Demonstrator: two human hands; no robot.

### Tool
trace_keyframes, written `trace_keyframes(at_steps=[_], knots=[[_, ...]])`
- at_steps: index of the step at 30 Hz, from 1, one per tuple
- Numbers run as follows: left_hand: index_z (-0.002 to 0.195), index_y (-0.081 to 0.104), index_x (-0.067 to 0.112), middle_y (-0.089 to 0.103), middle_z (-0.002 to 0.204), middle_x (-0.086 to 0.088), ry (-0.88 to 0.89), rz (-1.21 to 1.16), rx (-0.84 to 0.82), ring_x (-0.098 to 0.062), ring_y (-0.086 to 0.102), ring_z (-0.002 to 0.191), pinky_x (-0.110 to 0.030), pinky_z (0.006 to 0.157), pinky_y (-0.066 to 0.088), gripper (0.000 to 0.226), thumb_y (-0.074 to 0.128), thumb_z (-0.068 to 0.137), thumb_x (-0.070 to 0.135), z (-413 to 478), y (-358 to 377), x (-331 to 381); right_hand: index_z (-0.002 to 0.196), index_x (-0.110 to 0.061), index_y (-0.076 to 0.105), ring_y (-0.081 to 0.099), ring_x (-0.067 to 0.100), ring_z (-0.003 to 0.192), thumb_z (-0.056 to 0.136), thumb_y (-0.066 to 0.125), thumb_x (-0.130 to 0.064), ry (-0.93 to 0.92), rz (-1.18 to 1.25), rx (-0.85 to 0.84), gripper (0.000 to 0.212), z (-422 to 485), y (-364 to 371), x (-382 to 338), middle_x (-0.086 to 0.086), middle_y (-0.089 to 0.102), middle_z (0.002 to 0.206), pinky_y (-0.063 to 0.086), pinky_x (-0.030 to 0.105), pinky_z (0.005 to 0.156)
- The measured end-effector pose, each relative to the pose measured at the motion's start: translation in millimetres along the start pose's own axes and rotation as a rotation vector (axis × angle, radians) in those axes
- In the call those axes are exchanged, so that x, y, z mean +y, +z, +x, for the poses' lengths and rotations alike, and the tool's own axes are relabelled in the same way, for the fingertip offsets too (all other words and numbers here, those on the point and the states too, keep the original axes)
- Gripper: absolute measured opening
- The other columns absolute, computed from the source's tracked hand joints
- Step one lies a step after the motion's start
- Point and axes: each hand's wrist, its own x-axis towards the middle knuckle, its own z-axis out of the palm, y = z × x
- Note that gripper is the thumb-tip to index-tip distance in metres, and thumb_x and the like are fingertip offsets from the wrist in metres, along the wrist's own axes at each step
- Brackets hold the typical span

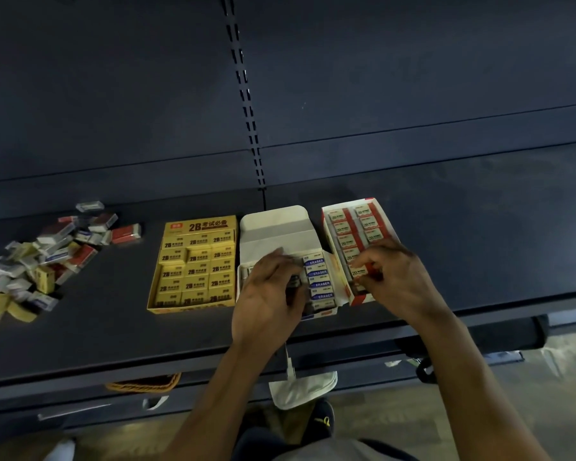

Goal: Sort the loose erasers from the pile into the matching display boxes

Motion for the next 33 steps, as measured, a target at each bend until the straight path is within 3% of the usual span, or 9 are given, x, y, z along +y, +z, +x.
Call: trace_keyframes(at_steps=[6,8,10,13,16,33], knots=[[0.097,0.067,0.015,0.063,0.112,0.002,0.035,-0.027,0.034,-0.012,0.051,0.121,-0.018,0.097,0.034,0.024,0.071,0.077,0.027,0.5,2.6,-1.8,0.089,-0.021,0.066,0.061,0.015,0.101,0.075,0.073,-0.009,-0.028,0.018,0.019,0.02,0.4,1.2,4.8,-0.003,0.054,0.121,0.055,0.03,0.08],[0.096,0.067,0.015,0.063,0.111,0.002,0.041,-0.034,0.039,-0.012,0.051,0.121,-0.012,0.099,0.029,0.023,0.067,0.078,0.03,0.6,2.4,-2.1,0.09,-0.021,0.068,0.06,0.016,0.104,0.074,0.074,-0.008,-0.046,0.02,0.027,0.021,0.3,2.7,7.0,-0.002,0.056,0.119,0.055,0.032,0.081],[0.094,0.067,0.015,0.063,0.111,0.003,0.046,-0.027,0.043,-0.011,0.051,0.121,-0.009,0.099,0.024,0.022,0.067,0.078,0.031,0.5,2.3,-2.2,0.091,-0.021,0.07,0.06,0.014,0.103,0.074,0.074,-0.008,-0.053,0.027,0.032,0.021,0.5,2.8,8.2,-0.002,0.058,0.117,0.054,0.026,0.08],[0.092,0.067,0.015,0.063,0.111,0.002,0.061,-0.02,0.06,-0.011,0.052,0.12,-0.012,0.097,0.029,0.021,0.068,0.078,0.03,0.5,2.3,-1.9,0.089,-0.021,0.069,0.062,0.01,0.097,0.076,0.073,-0.01,-0.033,0.037,0.021,0.017,0.8,2.0,7.7,-0.006,0.06,0.115,0.049,0.016,0.074],[0.092,0.068,0.014,0.063,0.111,0.001,0.067,-0.026,0.065,-0.012,0.052,0.12,-0.017,0.094,0.037,0.022,0.066,0.078,0.03,0.9,1.9,-1.6,0.088,-0.024,0.068,0.061,0.008,0.099,0.079,0.071,-0.014,-0.029,0.001,0.015,0.013,-0.2,3.3,6.3,-0.009,0.061,0.113,0.051,0.022,0.074],[0.094,0.067,0.012,0.063,0.112,-0.001,0.082,-0.043,0.065,-0.013,0.051,0.121,-0.021,0.094,0.041,0.023,0.063,0.081,0.03,1.6,2.5,-2.9,0.088,-0.029,0.068,0.057,0.009,0.104,0.08,0.069,-0.017,-0.017,-0.015,0.002,0.014,-1.2,2.4,4.6,-0.011,0.06,0.114,0.052,0.031,0.081]])
